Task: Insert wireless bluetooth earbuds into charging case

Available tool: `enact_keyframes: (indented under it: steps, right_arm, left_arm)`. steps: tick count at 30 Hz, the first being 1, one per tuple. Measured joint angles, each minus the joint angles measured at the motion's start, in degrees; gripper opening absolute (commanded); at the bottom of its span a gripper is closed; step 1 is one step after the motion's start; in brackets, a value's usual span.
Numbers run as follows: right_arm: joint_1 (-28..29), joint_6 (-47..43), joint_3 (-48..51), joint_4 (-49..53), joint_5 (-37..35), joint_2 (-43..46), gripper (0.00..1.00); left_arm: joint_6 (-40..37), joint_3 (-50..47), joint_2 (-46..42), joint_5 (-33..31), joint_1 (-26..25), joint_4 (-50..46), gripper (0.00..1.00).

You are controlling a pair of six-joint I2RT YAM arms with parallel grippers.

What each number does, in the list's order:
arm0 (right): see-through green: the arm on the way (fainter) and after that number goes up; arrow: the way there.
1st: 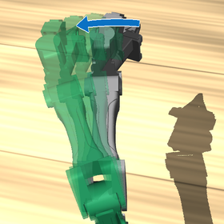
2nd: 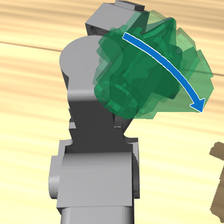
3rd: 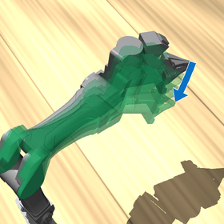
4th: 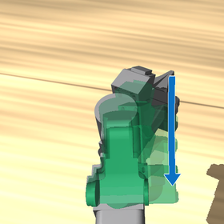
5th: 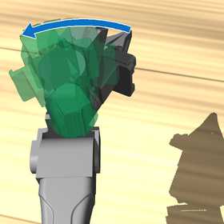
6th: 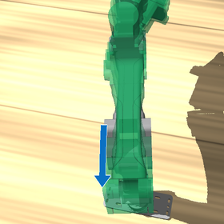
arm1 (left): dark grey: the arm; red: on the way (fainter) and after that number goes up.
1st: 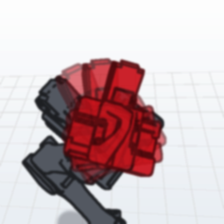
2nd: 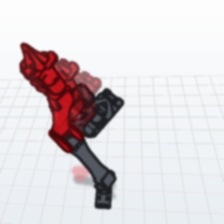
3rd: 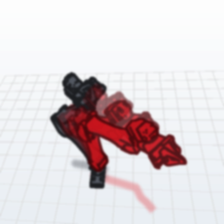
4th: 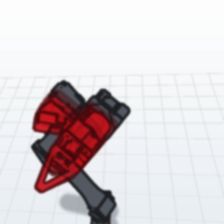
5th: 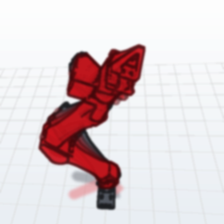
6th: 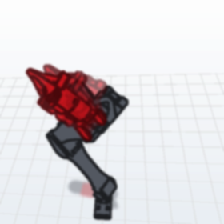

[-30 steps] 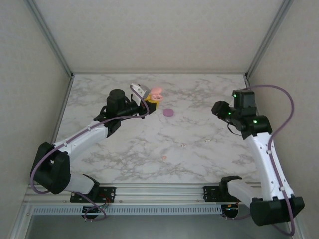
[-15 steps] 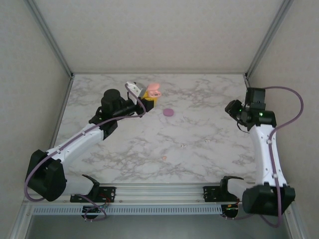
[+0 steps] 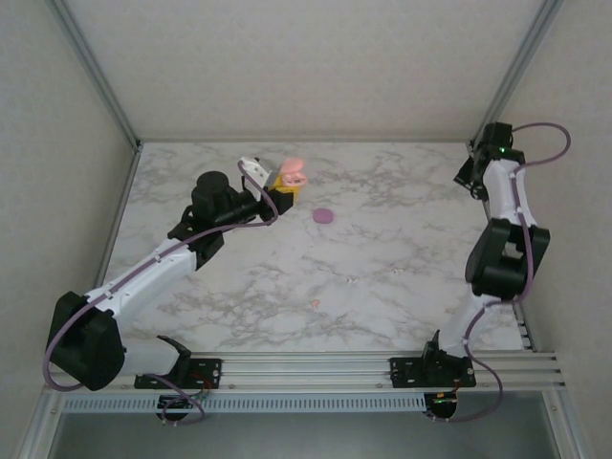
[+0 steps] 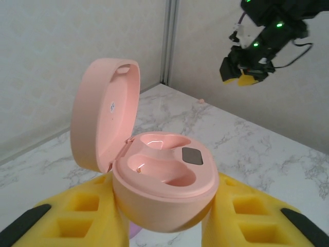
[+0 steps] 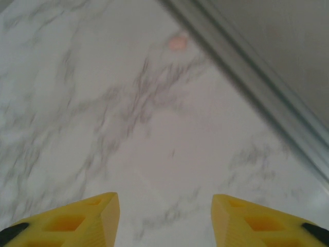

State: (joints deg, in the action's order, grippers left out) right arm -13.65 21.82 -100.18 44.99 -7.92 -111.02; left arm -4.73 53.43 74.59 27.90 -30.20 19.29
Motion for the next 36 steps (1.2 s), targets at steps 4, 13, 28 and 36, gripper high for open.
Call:
enact_keyframes:
  steps: [4,13,28,36]
  right_arm:
    - [-1.4,0.7,-11.0,1.4,-1.5,-11.7,0.49]
    - [-2.5,3.2,-29.9,4.2,-2.6,-28.8,0.47]
    - [-4.5,6.7,-38.8,6.0,-2.5,-36.6,0.46]
    - [-4.6,6.8,-41.8,5.3,-0.6,-39.3,0.46]
  left_arm:
    - [-0.1,0.0,0.0,-0.2,0.0,0.0,0.25]
    - [-1.5,2.7,1.0,-0.1,0.0,-2.6,0.25]
    - [-2.6,5.5,4.2,0.3,0.0,-4.8,0.25]
    - [-2.6,6.5,4.8,0.3,0.0,-5.0,0.25]
